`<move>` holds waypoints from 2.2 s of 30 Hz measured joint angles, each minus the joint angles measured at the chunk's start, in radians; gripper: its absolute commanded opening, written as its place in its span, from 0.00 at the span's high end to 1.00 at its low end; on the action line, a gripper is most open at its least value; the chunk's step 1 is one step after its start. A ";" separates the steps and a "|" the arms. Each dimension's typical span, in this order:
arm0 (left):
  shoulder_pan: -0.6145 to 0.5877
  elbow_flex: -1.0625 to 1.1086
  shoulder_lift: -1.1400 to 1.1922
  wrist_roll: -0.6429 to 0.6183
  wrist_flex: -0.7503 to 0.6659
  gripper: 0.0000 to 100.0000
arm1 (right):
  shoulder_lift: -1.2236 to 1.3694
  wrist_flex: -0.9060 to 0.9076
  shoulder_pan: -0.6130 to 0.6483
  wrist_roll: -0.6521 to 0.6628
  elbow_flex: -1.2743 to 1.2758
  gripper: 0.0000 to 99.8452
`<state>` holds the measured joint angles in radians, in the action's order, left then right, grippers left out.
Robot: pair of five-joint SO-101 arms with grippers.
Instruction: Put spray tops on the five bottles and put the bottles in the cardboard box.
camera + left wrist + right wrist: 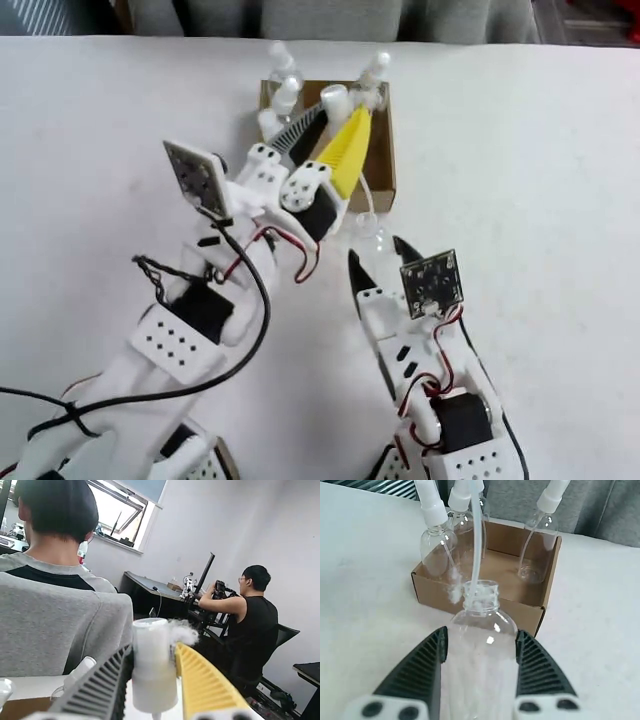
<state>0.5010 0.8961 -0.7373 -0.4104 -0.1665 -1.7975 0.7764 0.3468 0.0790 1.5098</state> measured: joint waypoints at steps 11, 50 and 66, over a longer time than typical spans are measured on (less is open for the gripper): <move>-0.023 0.000 0.000 0.000 -0.080 0.98 | 0.000 0.000 0.000 0.000 0.000 0.98; 0.055 0.195 0.100 -0.097 -0.083 0.98 | -0.002 0.000 -0.032 0.002 -0.003 0.98; 0.109 0.292 0.100 0.038 -0.083 0.62 | 0.000 0.025 -0.035 0.002 -0.003 0.98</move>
<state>0.6099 1.1876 -0.6375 -0.3721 -0.2493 -1.7975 0.8009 0.3115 0.0806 1.5067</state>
